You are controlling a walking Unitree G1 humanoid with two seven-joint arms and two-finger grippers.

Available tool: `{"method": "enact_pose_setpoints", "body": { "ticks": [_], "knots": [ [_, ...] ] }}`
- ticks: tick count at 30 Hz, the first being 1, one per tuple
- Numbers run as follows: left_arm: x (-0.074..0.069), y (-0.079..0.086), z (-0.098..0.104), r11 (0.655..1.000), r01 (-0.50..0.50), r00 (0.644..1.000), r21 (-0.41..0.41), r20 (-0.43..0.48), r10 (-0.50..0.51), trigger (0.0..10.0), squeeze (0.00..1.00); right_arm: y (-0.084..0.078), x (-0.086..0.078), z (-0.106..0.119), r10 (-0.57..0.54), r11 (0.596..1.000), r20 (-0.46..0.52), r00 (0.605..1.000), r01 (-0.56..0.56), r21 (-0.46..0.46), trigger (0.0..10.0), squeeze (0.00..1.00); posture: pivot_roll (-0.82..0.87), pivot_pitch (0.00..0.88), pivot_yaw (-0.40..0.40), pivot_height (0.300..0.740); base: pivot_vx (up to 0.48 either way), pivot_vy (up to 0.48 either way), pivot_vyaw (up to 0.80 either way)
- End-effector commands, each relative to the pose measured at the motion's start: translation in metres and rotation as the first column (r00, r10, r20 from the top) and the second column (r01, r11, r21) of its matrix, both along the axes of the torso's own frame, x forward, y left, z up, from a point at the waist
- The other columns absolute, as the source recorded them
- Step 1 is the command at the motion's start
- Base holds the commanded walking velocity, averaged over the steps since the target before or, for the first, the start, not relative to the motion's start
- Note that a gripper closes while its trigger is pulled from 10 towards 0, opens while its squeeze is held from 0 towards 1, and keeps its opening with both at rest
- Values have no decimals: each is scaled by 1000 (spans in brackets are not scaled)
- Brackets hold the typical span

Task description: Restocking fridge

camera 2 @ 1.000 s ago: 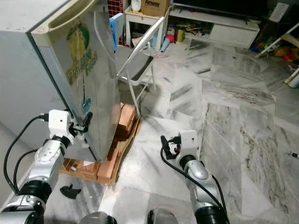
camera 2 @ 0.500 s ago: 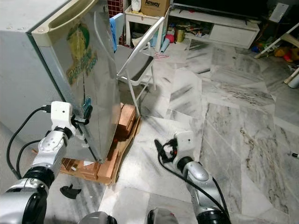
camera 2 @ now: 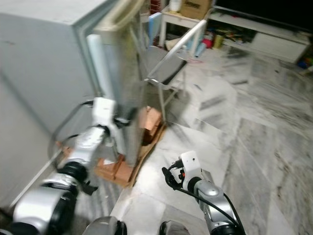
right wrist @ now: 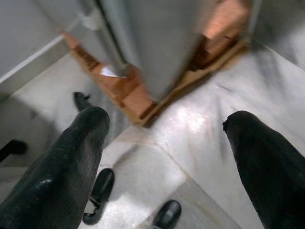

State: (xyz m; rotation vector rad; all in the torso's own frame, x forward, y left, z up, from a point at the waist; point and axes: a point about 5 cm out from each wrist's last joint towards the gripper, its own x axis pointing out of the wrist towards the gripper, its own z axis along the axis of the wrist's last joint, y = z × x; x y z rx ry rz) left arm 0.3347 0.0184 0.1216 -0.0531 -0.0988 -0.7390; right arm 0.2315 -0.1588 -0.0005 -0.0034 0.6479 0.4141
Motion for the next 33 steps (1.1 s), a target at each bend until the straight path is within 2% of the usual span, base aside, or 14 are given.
{"method": "enact_pose_setpoints", "body": {
  "ticks": [1, 3, 5, 8, 12, 13, 15, 19, 20, 21, 22, 25, 26, 33],
  "knots": [
    [-18, -52, 49, 963, 268, 945, -14, 198, -260, 10000, 0, -1, -1, -2, 7, 1000, -14, 1000, -7, -9, 10000, 0, -64, 12, -27, 740, 0, 0, 0],
    [-18, -54, 51, 962, 272, 942, -13, 208, -264, 10000, 0, 1, 0, -2, 13, 1000, -11, 1000, -13, -10, 10000, 0, -65, 8, -25, 740, 0, 0, 0],
    [-8, -44, 47, 978, 209, 955, 13, 213, -207, 10000, 0, 3, 0, -2, 16, 1000, -7, 1000, -16, -9, 10000, 0, -62, 6, -24, 740, 0, 0, 0],
    [13, -7, 46, 998, 57, 982, 12, 180, -59, 10000, 0, 6, 1, -2, 14, 1000, -7, 1000, -14, 7, 10000, 0, -54, 5, -22, 740, 0, 0, 0],
    [19, 24, 43, 999, -32, 984, 40, 177, 24, 10000, 0, 8, 1, -2, 21, 1000, -4, 1000, -21, 16, 10000, 0, -40, 3, -22, 740, 0, 0, 0],
    [20, 44, 35, 994, -92, 984, 62, 157, 81, 10000, 0, 10, 2, 0, 31, 999, 17, 999, -31, 30, 10000, 0, -36, 3, -22, 740, 0, 0, 0],
    [18, 56, 26, 989, -122, 983, 86, 148, 108, 10000, 0, 11, 3, 2, 39, 998, 47, 998, -41, 41, 10000, 0, -28, 1, -23, 740, 0, 0, 0],
    [12, 81, 4, 977, -190, 979, 100, 88, 182, 10000, 0, 13, 12, 14, 3, 998, 151, 988, -12, 59, 10000, 0, -28, 0, -20, 740, 0, 0, 0],
    [3, 100, -9, 964, -247, 969, 97, 52, 242, 10000, 0, 12, 19, 23, -64, 995, 209, 976, 47, 87, 10000, 0, -25, 0, -19, 740, 0, -412, 0],
    [3, 100, -9, 964, -247, 969, 97, 52, 242, 10000, 0, 12, 19, 23, -64, 995, 209, 976, 47, 87, 10000, 0, -25, 0, -19, 740, 0, -412, 0],
    [-6, 118, -18, 947, -304, 953, 102, 24, 303, 10000, 0, 11, 25, 31, -111, 991, 257, 960, 87, 105, 10000, 0, -14, 2, -19, 740, 0, -424, 0],
    [-16, 136, -28, 919, -379, 924, 107, -12, 382, 10000, 0, 10, 30, 37, -156, 986, 299, 941, 130, 104, 10000, 0, -10, 2, -21, 740, 0, -416, 0],
    [-27, 150, -39, 890, -436, 895, 134, -38, 444, 10000, 0, 10, 34, 41, -186, 982, 331, 925, 164, 92, 10000, 0, -1, 1, -28, 740, 262, -398, 0],
    [-49, 172, -53, 838, -515, 846, 181, -47, 531, 10000, 0, 22, 40, 51, -167, 984, 377, 911, 131, 120, 10000, 0, 10, 13, -40, 740, 276, -388, -488]
  ]
}}
